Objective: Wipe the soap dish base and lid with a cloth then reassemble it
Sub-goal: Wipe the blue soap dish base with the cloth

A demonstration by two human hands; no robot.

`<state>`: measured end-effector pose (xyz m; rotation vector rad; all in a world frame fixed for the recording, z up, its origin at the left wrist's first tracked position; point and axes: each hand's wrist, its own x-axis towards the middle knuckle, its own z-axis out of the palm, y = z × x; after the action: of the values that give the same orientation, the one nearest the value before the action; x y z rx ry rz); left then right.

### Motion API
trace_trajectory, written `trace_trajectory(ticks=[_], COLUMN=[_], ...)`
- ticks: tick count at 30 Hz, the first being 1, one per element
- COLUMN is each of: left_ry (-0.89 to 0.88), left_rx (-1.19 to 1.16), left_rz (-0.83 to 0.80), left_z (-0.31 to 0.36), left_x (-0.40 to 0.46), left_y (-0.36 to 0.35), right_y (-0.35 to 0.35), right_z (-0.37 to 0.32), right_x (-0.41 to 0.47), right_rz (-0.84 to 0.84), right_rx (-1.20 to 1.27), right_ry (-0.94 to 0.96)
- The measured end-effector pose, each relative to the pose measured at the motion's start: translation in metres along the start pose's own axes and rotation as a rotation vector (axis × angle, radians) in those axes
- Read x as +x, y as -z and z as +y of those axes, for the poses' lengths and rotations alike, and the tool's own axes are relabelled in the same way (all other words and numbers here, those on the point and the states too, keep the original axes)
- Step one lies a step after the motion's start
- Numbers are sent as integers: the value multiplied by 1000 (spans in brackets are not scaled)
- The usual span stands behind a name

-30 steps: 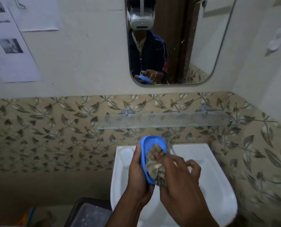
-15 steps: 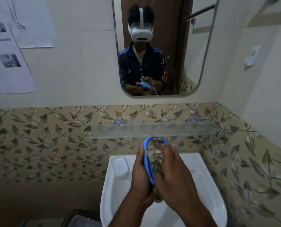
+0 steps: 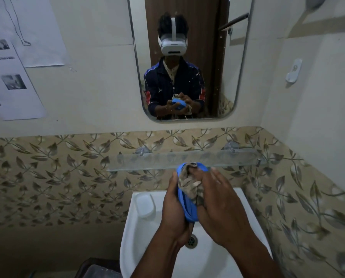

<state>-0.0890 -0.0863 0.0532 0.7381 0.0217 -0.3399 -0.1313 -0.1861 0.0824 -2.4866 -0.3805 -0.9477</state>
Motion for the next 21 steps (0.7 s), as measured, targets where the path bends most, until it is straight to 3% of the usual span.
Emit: trace_trajectory(ticks=[2,5,10,13,16,21], left_ry=[-13,-35,-10,-12,-43,-129], left_rx=[36,75,90,81,25,51], left_rz=[-20,-35,-36,-44,-21,-22], left_z=[2,3,22,31,30,25], left_x=[-3,-5,-2,0,-1,-4], left_y=[-7,-11,-14,-13,-12,-15], right_y=[2,4,18,28,26,14], right_z=[-7,-6,-1,-4,-4,-11], right_x=[-1,-5,-6,-14,-11,20], right_rz=[74,-87,-241,-301,-274,-107], right_rx=[-89,102,359,436,391,83], right_ry=[-78,-224,-14,16,67,112])
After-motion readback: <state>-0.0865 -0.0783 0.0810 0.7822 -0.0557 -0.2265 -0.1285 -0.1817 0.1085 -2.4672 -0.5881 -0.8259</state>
